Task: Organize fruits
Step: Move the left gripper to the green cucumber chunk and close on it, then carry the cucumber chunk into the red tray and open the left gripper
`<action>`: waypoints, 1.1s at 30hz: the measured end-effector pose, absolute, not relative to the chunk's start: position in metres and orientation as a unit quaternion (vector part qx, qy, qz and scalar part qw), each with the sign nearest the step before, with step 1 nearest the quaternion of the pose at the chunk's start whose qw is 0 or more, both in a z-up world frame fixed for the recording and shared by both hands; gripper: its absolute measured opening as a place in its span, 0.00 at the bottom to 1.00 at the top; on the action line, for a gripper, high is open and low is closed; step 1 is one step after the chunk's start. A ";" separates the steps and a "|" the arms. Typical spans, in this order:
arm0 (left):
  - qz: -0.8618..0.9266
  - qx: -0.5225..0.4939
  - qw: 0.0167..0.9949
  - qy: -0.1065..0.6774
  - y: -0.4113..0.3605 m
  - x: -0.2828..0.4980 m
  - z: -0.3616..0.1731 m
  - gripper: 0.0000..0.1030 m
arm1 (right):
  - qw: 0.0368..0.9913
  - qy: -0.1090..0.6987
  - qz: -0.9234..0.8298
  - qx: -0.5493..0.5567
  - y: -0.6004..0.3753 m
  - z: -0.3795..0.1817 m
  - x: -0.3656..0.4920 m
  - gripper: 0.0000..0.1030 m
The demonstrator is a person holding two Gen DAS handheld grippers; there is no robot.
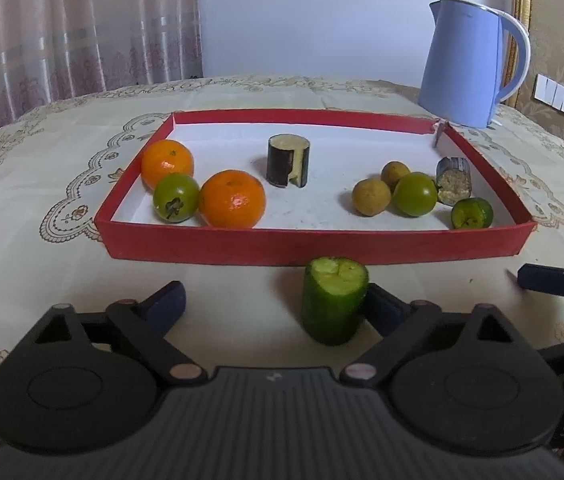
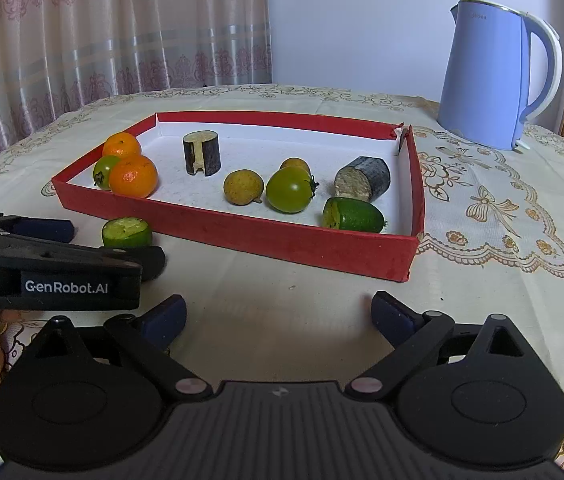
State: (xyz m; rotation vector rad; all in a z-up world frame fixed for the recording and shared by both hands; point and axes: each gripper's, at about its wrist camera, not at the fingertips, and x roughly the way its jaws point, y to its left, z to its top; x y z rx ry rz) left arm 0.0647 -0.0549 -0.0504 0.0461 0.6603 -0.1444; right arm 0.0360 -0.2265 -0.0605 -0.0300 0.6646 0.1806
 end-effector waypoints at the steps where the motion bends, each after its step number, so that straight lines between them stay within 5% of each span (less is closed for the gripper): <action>1: -0.071 0.024 0.943 0.323 -0.056 0.065 -0.051 0.88 | 0.941 0.326 0.089 -0.014 -0.227 -0.060 0.036 0.97; 12: -0.095 0.027 0.944 0.314 -0.060 0.058 -0.050 0.65 | 0.941 0.326 0.089 -0.014 -0.227 -0.060 0.036 0.97; 19: -0.131 0.028 0.941 0.309 -0.063 0.053 -0.047 0.28 | 0.941 0.326 0.088 -0.015 -0.226 -0.060 0.036 0.97; 33: -0.131 0.036 0.944 0.301 -0.055 0.044 -0.041 0.27 | 0.941 0.326 0.088 -0.015 -0.226 -0.061 0.036 0.97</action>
